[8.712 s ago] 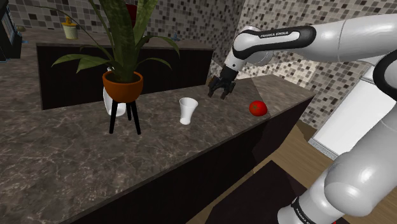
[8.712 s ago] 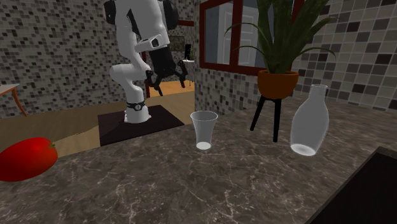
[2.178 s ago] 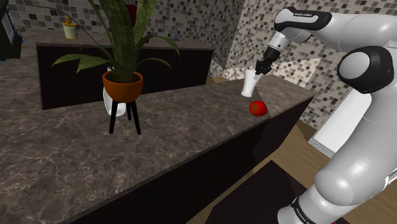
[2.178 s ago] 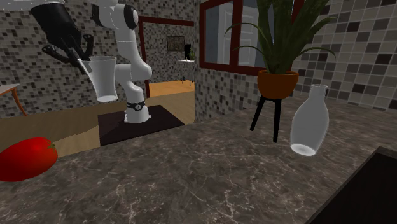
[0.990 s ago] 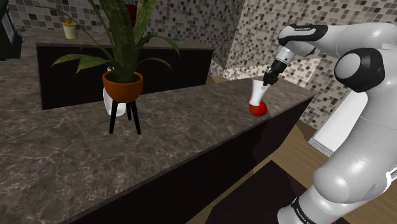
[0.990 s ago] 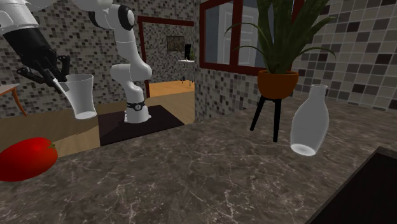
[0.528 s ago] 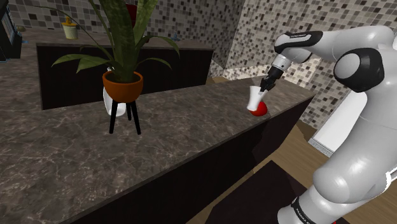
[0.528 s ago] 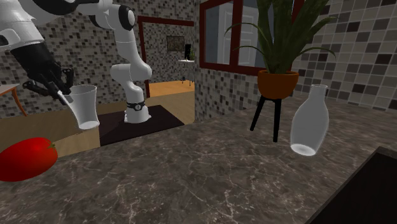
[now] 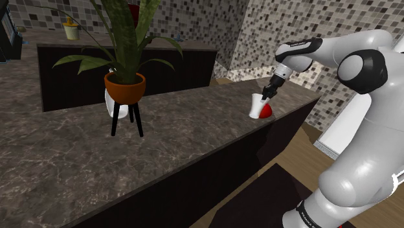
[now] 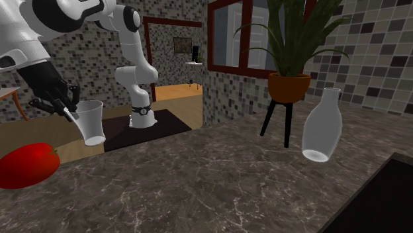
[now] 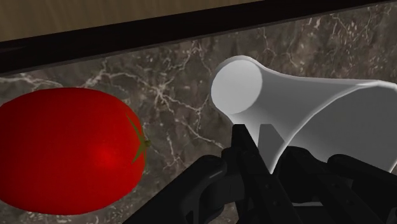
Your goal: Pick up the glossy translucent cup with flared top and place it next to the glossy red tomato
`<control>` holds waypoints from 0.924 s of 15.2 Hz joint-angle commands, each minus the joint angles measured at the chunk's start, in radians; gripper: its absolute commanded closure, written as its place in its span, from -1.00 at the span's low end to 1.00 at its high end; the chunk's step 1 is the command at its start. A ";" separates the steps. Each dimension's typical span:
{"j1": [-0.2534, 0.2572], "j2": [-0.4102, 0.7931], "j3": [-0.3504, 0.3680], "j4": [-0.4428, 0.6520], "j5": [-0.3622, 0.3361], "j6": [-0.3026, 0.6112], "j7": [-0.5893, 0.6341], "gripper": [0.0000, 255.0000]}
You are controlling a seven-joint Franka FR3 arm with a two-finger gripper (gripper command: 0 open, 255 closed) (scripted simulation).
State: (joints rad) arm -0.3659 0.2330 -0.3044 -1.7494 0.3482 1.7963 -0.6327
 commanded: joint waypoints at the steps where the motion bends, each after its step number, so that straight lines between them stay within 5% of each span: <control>1: 0.000 0.009 0.001 -0.016 0.005 0.025 -0.008 1.00; 14: 0.000 0.051 0.008 -0.081 0.029 0.124 -0.044 1.00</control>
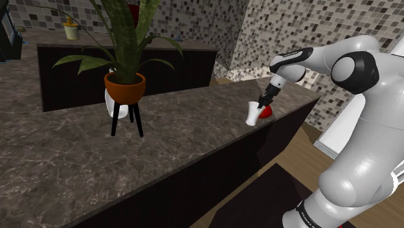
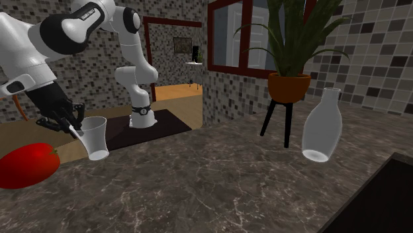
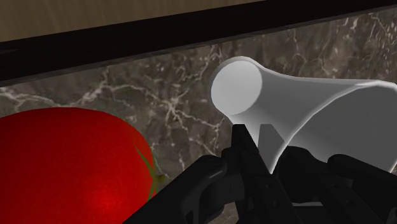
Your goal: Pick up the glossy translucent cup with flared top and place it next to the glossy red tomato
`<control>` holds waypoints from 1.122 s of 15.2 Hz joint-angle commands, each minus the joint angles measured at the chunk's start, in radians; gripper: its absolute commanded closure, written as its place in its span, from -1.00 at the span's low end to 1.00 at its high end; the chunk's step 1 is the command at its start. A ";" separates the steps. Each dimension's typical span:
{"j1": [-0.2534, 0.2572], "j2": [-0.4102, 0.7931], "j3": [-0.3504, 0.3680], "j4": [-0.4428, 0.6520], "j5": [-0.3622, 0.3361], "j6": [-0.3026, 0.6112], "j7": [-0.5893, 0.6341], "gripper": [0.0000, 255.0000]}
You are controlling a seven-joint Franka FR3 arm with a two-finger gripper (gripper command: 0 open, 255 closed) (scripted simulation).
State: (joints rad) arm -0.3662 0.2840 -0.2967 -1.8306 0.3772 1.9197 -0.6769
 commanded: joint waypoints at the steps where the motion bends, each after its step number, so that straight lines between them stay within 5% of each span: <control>1: 0.000 0.000 0.000 0.000 0.000 0.001 0.000 1.00; 3: 0.000 0.000 0.000 0.000 0.000 0.001 0.000 1.00; 4: 0.000 0.000 0.000 0.000 0.000 0.001 0.000 -1.00; 17: -0.018 -0.017 -0.014 0.100 -0.020 -0.117 0.014 -1.00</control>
State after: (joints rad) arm -0.3847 0.2686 -0.3109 -1.7310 0.3576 1.8047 -0.6634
